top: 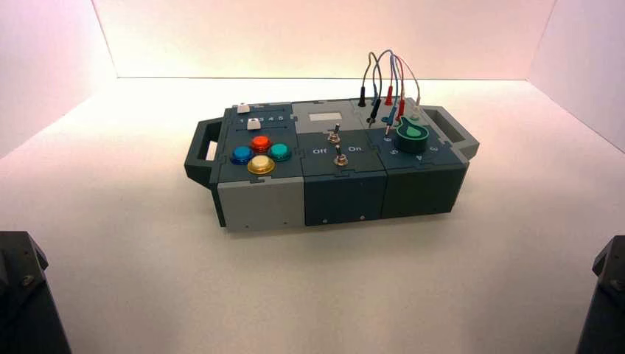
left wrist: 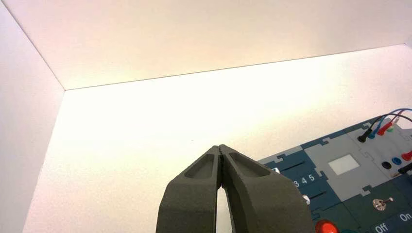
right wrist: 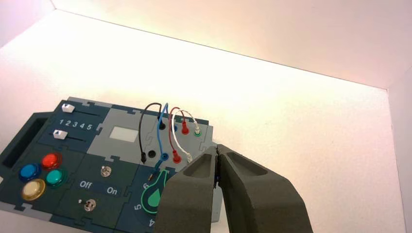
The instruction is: Move the top slider to position 3.
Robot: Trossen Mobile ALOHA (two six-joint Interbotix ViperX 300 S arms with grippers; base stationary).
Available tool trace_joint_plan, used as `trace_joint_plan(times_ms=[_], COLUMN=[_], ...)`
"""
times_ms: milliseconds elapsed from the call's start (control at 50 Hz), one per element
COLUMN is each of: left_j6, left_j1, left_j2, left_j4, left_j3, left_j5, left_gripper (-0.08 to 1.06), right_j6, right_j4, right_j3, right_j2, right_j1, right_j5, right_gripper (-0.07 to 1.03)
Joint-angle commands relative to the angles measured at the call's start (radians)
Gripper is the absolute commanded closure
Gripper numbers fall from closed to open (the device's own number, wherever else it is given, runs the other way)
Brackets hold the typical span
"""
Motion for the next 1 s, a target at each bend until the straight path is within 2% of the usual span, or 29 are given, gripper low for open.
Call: trace_joint_plan(times_ms=[20,380,500,620,820,860,880,1000], left_j6=[0.002,0.002,0.002,0.002,0.0,0.0,-0.002,-0.002], left_j1=[0.003,-0.005,-0.04,-0.083,-0.133,-0.133,-0.133,-0.137], left_j2=[0.0,0.005,0.06,0.178,0.393,0.428,0.497,0.597], left_j4=[-0.002,-0.003,-0.003,-0.003,-0.006,-0.006,-0.006,-0.008], left_j3=[-0.018,-0.014,-0.023,-0.052,-0.172,-0.196,-0.244,-0.305], left_j5=[-0.005,0.005,0.009,0.032,0.098,0.11,0.133,0.183], left_gripper=[1.01,1.01,1.01,1.01,1.01,1.01,1.01,1.01], right_j6=[0.002,0.003,0.003,0.003,0.003,0.003,0.003,0.003], right_j4=[0.003,0.008,0.014,0.014,0.014,0.014,0.012,0.011], right_j3=[-0.018,-0.015,-0.015,-0.015,-0.015,-0.017,-0.018,-0.02], right_j2=[0.005,0.003,0.003,0.005,0.003,0.005,0.005,0.003], right_j1=[-0.002,0.0,0.0,0.0,0.0,0.0,0.0,-0.002], right_j5=[-0.005,0.0,0.0,0.005,0.009,0.009,0.009,0.012], right_gripper=[0.99,0.99,0.99,0.99,0.99,0.99,0.99,0.99])
